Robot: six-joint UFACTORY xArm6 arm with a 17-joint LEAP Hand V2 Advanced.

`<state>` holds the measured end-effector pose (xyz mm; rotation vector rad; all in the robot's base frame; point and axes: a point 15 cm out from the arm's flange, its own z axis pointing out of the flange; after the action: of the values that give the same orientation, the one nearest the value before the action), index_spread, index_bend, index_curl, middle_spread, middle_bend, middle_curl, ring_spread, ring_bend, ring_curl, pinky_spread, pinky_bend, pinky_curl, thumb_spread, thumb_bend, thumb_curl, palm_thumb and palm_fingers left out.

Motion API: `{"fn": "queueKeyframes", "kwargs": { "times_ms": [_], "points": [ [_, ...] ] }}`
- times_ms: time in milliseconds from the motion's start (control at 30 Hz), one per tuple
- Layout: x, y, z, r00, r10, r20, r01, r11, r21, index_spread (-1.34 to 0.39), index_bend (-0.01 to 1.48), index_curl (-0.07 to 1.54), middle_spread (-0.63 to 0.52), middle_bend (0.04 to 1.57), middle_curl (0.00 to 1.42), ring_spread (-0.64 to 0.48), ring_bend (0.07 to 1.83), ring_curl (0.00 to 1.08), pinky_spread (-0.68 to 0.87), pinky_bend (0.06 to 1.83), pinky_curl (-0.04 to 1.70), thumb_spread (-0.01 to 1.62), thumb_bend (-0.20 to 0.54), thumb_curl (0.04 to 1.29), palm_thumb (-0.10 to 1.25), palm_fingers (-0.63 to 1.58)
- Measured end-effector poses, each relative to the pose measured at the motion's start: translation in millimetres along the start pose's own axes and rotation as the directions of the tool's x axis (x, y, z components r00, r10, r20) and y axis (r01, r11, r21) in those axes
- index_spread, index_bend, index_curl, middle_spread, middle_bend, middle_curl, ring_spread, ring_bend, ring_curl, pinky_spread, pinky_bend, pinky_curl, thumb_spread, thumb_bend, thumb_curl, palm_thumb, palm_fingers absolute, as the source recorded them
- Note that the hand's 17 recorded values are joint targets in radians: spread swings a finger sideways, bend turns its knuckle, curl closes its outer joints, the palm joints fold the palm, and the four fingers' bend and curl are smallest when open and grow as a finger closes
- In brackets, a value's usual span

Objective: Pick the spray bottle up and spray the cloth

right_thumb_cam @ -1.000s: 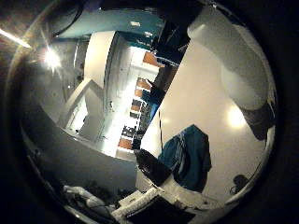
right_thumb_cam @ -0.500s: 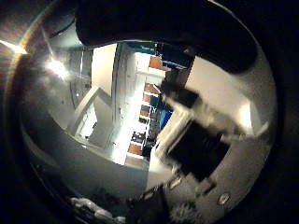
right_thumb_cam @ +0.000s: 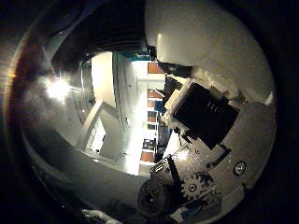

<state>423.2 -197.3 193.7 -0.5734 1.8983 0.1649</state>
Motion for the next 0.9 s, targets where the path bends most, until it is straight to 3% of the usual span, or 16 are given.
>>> {"fn": "queueKeyframes", "kwargs": {
  "times_ms": [267, 433, 533, 667, 900],
  "points": [
    [-56, 9, 1, 0.987, -0.08, 0.138, 0.094, 0.99, -0.104, -0.16, 1.14, 0.69, -0.07, 1.28, 0.64, -0.16, 1.41, 0.6, -0.18, 1.45, 0.53, 0.92, -0.012, 0.57, 1.12, 1.24],
    [-68, 20, -24, 0.972, -0.213, 0.1, 0.231, 0.945, -0.232, -0.16, 1.15, 0.68, -0.07, 1.3, 0.63, -0.16, 1.42, 0.6, -0.18, 1.44, 0.57, 0.91, -0.015, 0.63, 1.1, 1.23],
    [-84, 28, -42, 0.95, -0.3, 0.081, 0.31, 0.892, -0.328, -0.16, 1.16, 0.68, -0.07, 1.31, 0.62, -0.16, 1.43, 0.6, -0.18, 1.43, 0.59, 0.91, -0.015, 0.66, 1.09, 1.23],
    [-116, 34, -71, 0.904, -0.422, 0.065, 0.401, 0.787, -0.469, -0.16, 1.16, 0.67, -0.07, 1.32, 0.61, -0.16, 1.44, 0.59, -0.18, 1.42, 0.61, 0.9, -0.014, 0.69, 1.09, 1.23],
    [-164, 56, -102, 0.833, -0.549, 0.069, 0.452, 0.603, -0.658, -0.16, 1.17, 0.67, -0.07, 1.33, 0.6, -0.16, 1.44, 0.59, -0.19, 1.4, 0.64, 0.9, -0.015, 0.73, 1.08, 1.23]
  ]
}}
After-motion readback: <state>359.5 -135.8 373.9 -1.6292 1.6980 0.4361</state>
